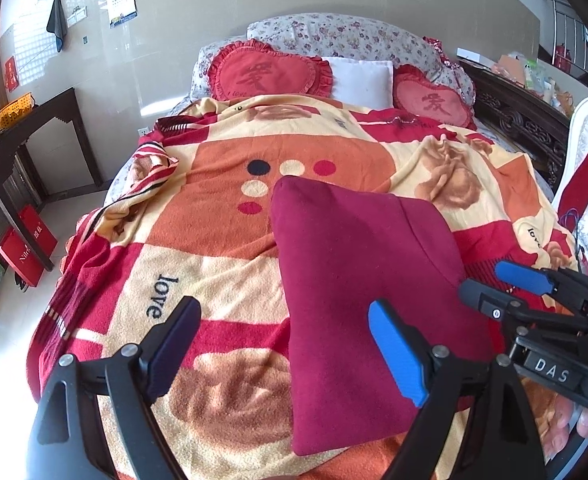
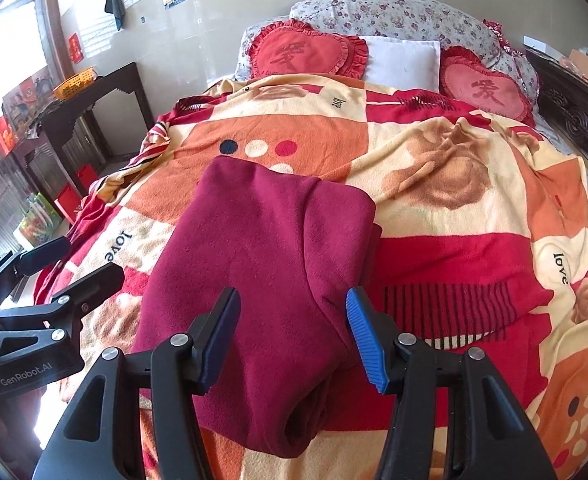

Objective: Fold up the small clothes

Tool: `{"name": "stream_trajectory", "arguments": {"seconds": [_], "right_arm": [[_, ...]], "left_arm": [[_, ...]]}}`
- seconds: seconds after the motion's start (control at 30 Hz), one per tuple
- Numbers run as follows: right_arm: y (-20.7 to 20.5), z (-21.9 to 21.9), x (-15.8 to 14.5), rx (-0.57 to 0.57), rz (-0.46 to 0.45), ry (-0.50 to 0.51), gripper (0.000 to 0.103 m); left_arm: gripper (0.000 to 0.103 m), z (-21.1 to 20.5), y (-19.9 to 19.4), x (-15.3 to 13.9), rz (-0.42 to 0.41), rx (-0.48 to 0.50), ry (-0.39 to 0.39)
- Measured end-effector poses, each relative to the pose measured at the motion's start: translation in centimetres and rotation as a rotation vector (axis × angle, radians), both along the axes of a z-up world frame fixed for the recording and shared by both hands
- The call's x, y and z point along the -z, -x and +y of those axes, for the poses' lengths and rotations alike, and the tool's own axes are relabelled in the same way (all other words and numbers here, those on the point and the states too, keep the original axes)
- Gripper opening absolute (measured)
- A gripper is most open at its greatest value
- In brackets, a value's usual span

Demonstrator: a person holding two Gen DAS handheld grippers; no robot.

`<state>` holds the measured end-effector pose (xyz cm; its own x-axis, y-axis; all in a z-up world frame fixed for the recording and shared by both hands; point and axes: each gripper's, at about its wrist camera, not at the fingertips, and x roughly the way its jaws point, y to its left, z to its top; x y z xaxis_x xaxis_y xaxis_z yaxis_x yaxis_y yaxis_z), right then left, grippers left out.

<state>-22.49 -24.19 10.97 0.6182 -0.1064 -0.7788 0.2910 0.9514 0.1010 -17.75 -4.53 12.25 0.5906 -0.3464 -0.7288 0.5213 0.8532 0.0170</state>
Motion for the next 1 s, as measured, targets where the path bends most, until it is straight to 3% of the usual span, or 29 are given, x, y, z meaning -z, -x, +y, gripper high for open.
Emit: {"name": "stream_trajectory", "arguments": {"seconds": [1.0], "right_arm": [[-0.52, -0.02, 0.80, -0.006, 0.015, -0.010, 0.037]], "left_arm": [[0.089, -0.29, -0.53, 0.82, 0.037, 0.008, 0.001]]}}
